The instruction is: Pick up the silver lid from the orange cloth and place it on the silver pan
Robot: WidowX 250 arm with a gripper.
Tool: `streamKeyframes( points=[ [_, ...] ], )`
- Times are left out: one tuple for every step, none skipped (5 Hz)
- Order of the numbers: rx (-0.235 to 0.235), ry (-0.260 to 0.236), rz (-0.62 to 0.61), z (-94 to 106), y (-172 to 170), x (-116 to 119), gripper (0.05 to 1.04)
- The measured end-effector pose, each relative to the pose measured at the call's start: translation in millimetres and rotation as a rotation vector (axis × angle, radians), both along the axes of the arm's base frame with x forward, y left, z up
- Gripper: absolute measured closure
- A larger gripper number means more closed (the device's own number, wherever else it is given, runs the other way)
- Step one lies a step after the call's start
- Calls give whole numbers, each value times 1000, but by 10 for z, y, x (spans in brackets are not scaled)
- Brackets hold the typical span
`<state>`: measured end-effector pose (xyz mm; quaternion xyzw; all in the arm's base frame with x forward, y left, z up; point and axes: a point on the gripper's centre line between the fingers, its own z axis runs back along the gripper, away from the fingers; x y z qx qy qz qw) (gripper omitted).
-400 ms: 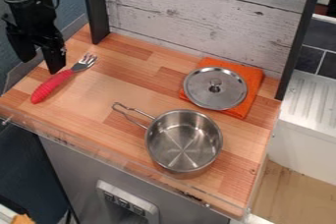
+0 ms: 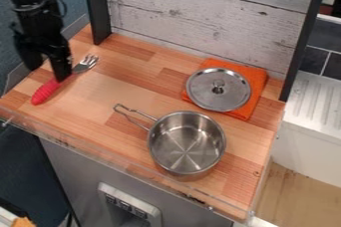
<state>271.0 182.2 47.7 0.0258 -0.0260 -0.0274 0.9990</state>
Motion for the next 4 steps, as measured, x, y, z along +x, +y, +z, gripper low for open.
streamKeyframes(
  points=[
    [11, 15, -68, -10, -168, 85, 83],
    [8, 11, -194, -19, -551, 244, 84],
    [84, 0, -284, 55, -1030, 500, 84],
    [126, -49, -346, 136, -1448, 707, 83]
  ],
)
